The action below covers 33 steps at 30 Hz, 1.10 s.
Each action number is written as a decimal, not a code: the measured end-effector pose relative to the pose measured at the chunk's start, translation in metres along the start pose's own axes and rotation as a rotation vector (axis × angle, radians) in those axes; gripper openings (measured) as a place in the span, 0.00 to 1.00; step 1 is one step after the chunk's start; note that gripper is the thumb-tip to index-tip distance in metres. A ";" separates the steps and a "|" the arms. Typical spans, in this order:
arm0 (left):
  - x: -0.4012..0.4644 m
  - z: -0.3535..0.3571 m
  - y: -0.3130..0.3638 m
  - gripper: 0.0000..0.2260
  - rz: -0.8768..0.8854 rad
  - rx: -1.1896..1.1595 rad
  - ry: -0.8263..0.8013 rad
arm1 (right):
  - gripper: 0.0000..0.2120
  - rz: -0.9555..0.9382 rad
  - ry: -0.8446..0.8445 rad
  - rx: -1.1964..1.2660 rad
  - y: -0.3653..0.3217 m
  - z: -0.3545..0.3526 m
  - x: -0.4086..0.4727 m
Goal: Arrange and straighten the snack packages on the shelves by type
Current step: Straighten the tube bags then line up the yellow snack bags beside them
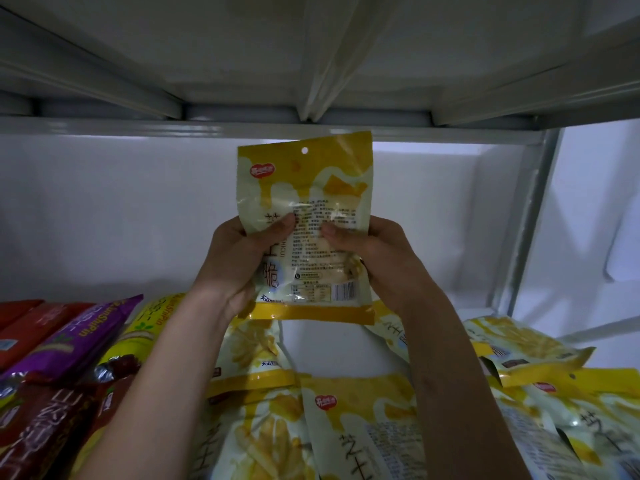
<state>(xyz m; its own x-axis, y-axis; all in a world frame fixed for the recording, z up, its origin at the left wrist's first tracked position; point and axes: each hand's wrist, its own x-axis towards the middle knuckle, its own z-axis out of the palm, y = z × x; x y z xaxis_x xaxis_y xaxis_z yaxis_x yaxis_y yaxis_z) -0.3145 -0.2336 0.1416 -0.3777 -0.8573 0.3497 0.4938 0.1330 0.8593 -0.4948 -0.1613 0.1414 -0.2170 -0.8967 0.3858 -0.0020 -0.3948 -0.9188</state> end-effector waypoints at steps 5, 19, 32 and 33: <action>-0.001 0.004 -0.001 0.18 -0.047 -0.008 -0.072 | 0.13 0.054 0.026 0.065 -0.007 0.000 -0.003; 0.002 -0.006 -0.001 0.20 -0.110 0.071 -0.212 | 0.12 0.034 0.119 0.056 -0.005 0.000 -0.002; -0.001 -0.001 -0.003 0.21 -0.015 0.452 -0.112 | 0.12 0.045 0.117 0.045 0.003 -0.007 0.001; -0.002 -0.001 -0.003 0.19 -0.029 0.528 -0.140 | 0.11 0.049 0.127 0.059 0.003 -0.009 0.002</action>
<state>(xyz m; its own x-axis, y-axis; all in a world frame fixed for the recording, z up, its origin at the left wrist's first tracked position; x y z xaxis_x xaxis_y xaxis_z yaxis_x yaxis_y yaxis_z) -0.3144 -0.2331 0.1379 -0.5041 -0.7946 0.3383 0.0352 0.3725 0.9274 -0.5039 -0.1623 0.1385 -0.3374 -0.8839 0.3237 0.0685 -0.3660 -0.9281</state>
